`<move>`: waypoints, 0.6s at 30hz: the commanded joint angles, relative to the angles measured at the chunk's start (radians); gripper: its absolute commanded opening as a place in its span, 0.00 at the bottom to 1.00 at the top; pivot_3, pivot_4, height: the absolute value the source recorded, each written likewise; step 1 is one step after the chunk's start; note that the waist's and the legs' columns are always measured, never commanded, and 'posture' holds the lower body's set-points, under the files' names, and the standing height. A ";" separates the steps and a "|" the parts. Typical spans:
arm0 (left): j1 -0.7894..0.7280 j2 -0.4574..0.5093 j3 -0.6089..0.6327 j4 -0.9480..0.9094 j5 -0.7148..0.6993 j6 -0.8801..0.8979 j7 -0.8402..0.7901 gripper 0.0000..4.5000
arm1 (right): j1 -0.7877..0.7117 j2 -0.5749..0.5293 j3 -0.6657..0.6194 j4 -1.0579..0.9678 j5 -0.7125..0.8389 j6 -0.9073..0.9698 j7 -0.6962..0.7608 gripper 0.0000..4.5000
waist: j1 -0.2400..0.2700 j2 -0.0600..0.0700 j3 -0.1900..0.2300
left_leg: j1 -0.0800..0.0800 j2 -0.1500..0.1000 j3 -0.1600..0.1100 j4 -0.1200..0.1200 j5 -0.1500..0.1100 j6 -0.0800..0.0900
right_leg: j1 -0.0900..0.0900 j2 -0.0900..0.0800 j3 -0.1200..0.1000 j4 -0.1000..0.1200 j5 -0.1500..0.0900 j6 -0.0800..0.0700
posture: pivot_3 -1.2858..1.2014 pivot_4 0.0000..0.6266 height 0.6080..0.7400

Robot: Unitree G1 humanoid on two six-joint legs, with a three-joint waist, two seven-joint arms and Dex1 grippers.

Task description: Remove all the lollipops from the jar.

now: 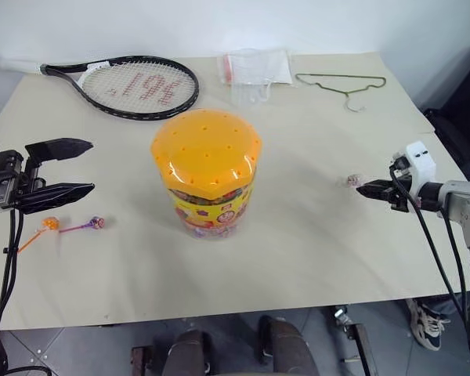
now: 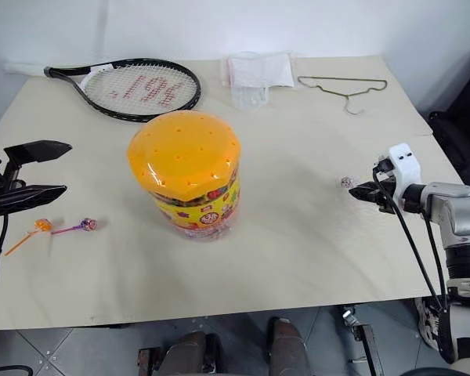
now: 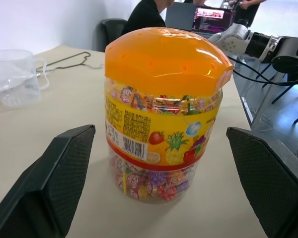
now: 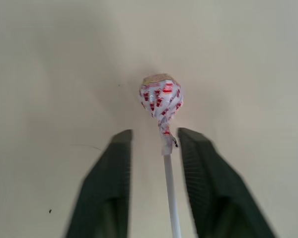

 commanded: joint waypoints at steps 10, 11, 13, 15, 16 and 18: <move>0.052 -0.005 0.040 -0.030 0.071 0.009 0.128 1.00 | 0.194 -0.053 -0.275 -0.387 0.171 -0.065 0.136 0.99 | 0.002 0.000 0.000 | 0.000 0.000 0.000 0.000 0.000 0.000 | 0.000 0.000 0.000 0.000 0.000 0.000 | 0.52 0.24 1.00; 0.055 -0.008 0.040 -0.028 0.074 0.002 0.125 1.00 | 0.221 -0.055 -0.291 -0.440 0.192 -0.082 0.168 0.99 | 0.002 0.000 0.000 | 0.000 0.000 0.000 0.000 0.000 0.000 | 0.000 0.000 0.000 0.000 0.000 0.000 | 0.52 0.24 1.00; 0.069 -0.010 0.044 -0.027 0.077 -0.026 0.096 1.00 | 0.266 -0.064 -0.294 -0.516 0.222 -0.110 0.234 0.99 | 0.003 0.000 0.000 | 0.000 0.000 0.000 0.000 0.000 0.000 | 0.000 0.000 0.000 0.000 0.000 0.000 | 0.52 0.24 1.00; 0.083 -0.008 0.054 -0.026 0.079 -0.028 0.094 1.00 | 0.293 -0.068 -0.268 -0.551 0.230 -0.145 0.288 0.99 | 0.003 0.000 0.000 | 0.000 0.000 0.000 0.000 0.000 0.000 | 0.000 0.000 0.000 0.000 0.000 0.000 | 0.52 0.24 1.00; 0.095 -0.006 0.060 -0.026 0.081 -0.026 0.099 1.00 | 0.303 -0.070 -0.247 -0.556 0.220 -0.171 0.313 0.99 | 0.002 0.000 0.000 | 0.000 0.000 0.000 0.000 0.000 0.000 | 0.000 0.000 0.000 0.000 0.000 0.000 | 0.52 0.24 1.00; 0.118 -0.003 0.072 -0.024 0.086 -0.020 0.117 1.00 | 0.310 -0.061 -0.200 -0.545 0.188 -0.230 0.348 0.99 | 0.001 0.000 0.000 | 0.000 0.000 0.000 0.000 0.000 0.000 | 0.000 0.000 0.000 0.000 0.000 0.000 | 0.52 0.24 1.00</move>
